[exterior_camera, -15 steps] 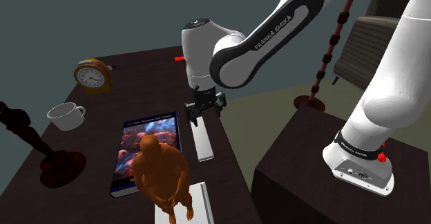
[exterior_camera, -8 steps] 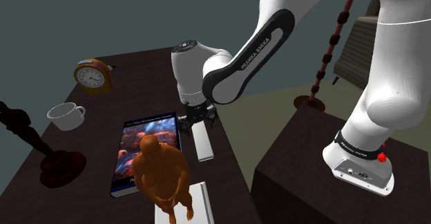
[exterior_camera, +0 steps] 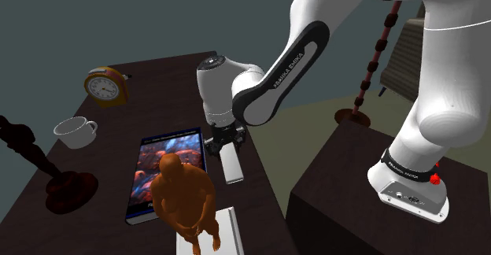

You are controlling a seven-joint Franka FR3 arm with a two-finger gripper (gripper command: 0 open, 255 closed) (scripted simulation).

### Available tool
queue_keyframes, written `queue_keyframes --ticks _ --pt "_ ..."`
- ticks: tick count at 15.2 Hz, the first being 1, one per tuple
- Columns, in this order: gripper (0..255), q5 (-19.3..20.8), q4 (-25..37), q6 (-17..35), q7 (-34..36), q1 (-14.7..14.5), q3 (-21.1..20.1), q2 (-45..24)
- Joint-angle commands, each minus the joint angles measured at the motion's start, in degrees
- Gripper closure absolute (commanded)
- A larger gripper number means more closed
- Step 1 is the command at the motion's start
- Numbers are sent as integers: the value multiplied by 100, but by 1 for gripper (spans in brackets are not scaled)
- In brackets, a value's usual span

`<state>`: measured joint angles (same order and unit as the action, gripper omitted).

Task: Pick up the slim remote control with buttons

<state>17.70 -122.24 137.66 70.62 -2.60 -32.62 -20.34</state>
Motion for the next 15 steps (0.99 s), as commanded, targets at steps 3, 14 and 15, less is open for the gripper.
queue_keyframes --ticks 3,14,15 --pt "255 6 -3 6 -1 -1 5 -12" --pt "255 -368 66 -407 -259 152 -191 409" --pt "255 -419 82 -469 -294 171 -214 466"
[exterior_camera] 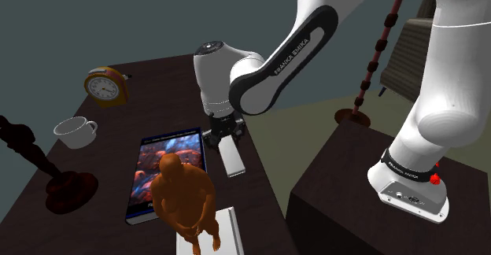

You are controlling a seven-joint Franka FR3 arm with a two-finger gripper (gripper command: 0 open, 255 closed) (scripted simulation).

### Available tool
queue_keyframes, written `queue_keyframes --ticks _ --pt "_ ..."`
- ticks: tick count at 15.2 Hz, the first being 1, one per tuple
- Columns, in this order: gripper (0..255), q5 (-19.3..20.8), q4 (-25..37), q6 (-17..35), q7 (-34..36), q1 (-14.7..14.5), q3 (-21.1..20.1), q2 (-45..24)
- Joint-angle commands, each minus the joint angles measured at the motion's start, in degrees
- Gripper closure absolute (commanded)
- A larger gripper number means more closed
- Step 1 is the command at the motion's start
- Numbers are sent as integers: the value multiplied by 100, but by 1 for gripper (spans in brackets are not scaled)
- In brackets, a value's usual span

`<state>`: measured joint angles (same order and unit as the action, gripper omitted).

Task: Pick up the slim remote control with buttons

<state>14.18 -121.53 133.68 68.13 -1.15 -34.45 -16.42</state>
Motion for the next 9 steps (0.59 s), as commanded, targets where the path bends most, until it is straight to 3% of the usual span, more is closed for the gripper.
queue_keyframes --ticks 1,9 --pt "255 -116 28 -133 -80 43 -52 131" --pt "255 -408 162 -525 -281 133 -159 461"
